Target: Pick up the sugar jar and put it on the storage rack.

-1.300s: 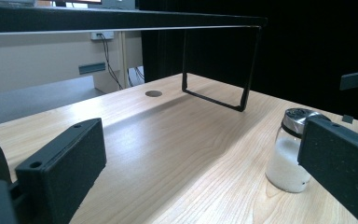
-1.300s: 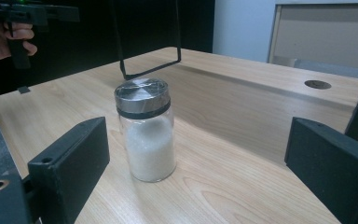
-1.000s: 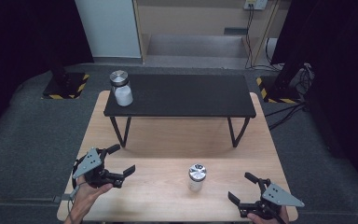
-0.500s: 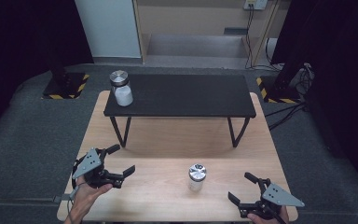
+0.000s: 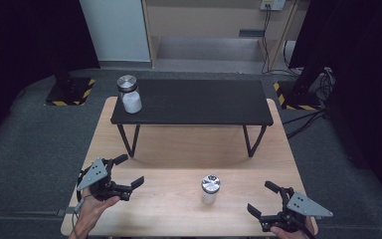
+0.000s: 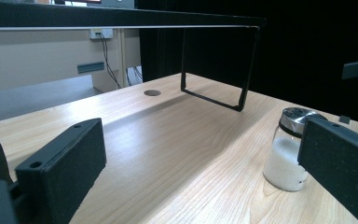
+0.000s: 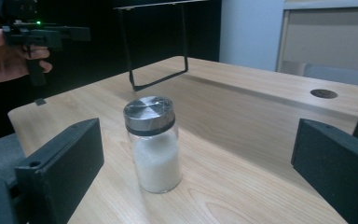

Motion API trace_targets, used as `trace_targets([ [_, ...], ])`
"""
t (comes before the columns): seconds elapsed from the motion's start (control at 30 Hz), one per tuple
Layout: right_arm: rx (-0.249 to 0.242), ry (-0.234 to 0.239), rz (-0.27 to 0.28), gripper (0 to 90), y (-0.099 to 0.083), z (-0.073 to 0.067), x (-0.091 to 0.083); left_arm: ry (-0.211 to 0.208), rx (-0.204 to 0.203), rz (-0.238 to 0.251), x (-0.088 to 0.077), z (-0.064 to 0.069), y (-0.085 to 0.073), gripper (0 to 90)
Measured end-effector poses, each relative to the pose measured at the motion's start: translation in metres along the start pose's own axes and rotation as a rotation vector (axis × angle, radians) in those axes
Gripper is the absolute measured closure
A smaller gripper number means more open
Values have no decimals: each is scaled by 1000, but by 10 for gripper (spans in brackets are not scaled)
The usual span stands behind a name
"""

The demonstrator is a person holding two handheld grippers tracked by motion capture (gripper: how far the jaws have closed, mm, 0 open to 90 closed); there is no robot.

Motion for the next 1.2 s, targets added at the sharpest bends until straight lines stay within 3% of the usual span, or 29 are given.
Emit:
trace_targets([
  [0.63,-45,101,-85,21,70,21,4,-2,-4,0,-2,-1,-1,0],
  [0.9,-39,123,-102,21,84,32,10,-4,-4,-5,-1,-2,-1,0],
  [1.2,-70,162,-147,21,95,33,26,-12,-3,-7,-1,-2,0,0],
])
Point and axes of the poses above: each handheld gripper's, and its own axes: x roughly forward along the jaws, y roughly out of its top, z roughly to its right, the point moved 1 cm from there along x, roughly forward along the jaws, and after that the axes turned 6 degrees about z, right-handed, at the moved point
